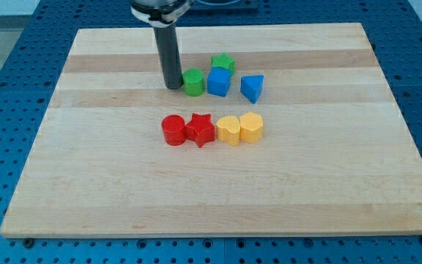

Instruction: Push the blue blocks along with the green circle slightly to the right

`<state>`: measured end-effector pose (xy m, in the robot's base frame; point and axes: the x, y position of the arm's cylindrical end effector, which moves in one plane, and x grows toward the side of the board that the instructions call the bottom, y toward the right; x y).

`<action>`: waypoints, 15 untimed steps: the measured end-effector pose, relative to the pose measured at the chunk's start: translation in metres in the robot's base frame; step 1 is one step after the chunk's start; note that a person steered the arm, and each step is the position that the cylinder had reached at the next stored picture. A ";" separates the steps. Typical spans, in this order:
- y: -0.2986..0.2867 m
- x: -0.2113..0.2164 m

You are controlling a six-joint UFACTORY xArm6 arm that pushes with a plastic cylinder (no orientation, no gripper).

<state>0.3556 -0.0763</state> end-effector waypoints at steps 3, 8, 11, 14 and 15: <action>0.042 0.000; 0.106 0.000; 0.158 -0.007; 0.212 -0.014; 0.225 -0.014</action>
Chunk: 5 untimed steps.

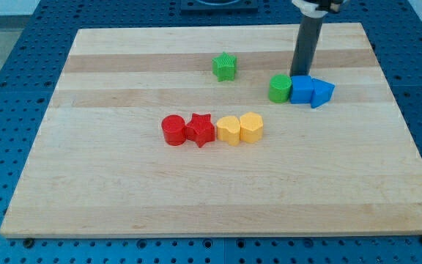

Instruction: Push the blue blocks along with the green circle slightly to the right

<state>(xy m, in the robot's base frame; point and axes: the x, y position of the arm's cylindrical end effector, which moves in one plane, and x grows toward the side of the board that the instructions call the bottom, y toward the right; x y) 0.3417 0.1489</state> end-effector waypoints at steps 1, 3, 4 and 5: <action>0.013 0.003; 0.013 0.028; 0.011 0.040; 0.011 0.050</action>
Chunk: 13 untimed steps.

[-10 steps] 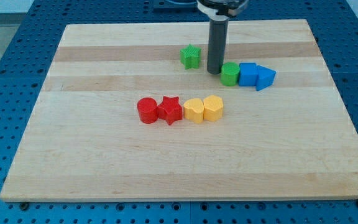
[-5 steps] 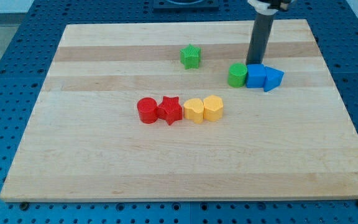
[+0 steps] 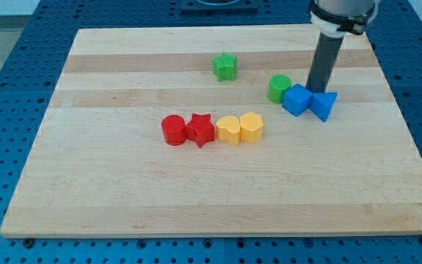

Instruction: Push the blue blocks along with the green circle slightly to the right

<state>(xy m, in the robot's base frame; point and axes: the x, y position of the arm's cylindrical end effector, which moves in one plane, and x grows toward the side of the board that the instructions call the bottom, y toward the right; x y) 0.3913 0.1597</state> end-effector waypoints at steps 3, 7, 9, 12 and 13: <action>0.032 0.001; 0.027 0.046; 0.014 0.072; 0.004 0.079; 0.021 0.075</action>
<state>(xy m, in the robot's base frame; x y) 0.4660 0.1809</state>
